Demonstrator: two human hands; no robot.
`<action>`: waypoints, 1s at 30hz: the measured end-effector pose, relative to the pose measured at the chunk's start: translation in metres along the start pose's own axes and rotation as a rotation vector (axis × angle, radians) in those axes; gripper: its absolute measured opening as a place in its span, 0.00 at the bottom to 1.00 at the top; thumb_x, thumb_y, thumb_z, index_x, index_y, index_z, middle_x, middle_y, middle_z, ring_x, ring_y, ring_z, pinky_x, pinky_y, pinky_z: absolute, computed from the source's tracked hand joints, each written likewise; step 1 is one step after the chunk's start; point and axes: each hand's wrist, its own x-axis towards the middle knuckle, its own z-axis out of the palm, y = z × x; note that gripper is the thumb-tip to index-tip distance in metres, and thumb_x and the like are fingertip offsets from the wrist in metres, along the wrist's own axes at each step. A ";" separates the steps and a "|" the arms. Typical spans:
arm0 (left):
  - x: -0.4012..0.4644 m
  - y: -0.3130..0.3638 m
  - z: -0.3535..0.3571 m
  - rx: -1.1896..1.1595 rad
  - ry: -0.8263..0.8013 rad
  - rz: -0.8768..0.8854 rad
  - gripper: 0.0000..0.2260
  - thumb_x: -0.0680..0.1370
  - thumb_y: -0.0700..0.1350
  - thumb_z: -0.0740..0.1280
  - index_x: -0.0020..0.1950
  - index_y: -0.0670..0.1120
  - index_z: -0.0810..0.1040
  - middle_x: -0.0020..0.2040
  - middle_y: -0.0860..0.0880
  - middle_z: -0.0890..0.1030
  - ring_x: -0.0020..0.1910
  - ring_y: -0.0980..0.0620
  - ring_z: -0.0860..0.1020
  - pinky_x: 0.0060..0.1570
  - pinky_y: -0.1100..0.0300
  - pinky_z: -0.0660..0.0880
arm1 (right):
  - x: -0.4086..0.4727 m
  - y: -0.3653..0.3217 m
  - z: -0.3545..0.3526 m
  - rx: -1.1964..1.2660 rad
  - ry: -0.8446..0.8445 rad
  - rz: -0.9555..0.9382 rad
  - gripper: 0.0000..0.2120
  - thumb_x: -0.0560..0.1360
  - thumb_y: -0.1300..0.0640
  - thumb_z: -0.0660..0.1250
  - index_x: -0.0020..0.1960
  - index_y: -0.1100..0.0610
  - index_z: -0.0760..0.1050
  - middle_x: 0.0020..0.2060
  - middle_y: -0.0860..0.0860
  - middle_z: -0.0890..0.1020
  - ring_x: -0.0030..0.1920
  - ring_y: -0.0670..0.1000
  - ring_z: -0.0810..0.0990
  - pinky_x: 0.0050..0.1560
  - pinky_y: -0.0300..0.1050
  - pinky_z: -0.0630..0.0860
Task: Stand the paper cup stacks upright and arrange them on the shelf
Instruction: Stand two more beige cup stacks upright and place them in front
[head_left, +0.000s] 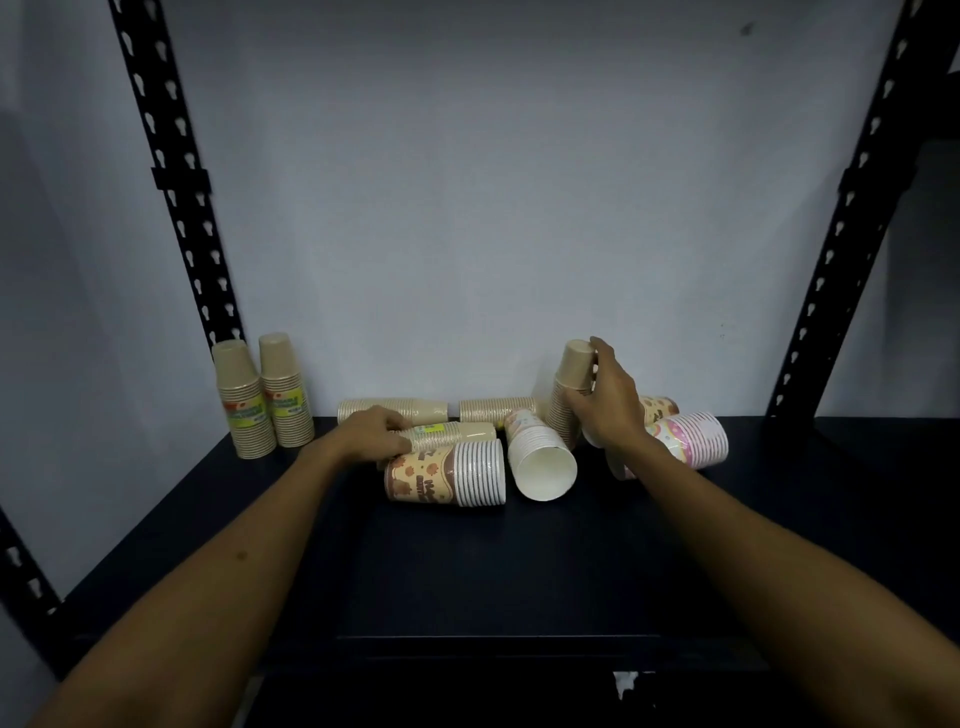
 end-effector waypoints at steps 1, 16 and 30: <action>0.001 0.002 0.000 0.059 -0.004 -0.015 0.21 0.73 0.46 0.69 0.66 0.47 0.77 0.66 0.47 0.77 0.60 0.50 0.76 0.58 0.60 0.73 | 0.001 0.000 0.000 -0.012 -0.016 -0.003 0.35 0.73 0.57 0.69 0.76 0.54 0.57 0.66 0.56 0.74 0.62 0.59 0.76 0.55 0.48 0.72; 0.011 0.027 0.005 0.288 0.070 0.013 0.23 0.75 0.57 0.70 0.64 0.44 0.78 0.60 0.45 0.80 0.56 0.47 0.78 0.53 0.55 0.73 | 0.005 -0.027 -0.013 0.106 0.012 -0.061 0.26 0.74 0.56 0.69 0.70 0.54 0.67 0.60 0.54 0.80 0.55 0.56 0.79 0.54 0.52 0.77; -0.052 0.000 -0.025 -0.431 0.604 -0.058 0.24 0.74 0.56 0.72 0.62 0.41 0.77 0.51 0.46 0.81 0.47 0.51 0.80 0.44 0.58 0.77 | -0.003 -0.107 0.016 0.316 -0.097 -0.224 0.30 0.71 0.59 0.74 0.70 0.58 0.69 0.61 0.52 0.78 0.52 0.49 0.78 0.51 0.40 0.74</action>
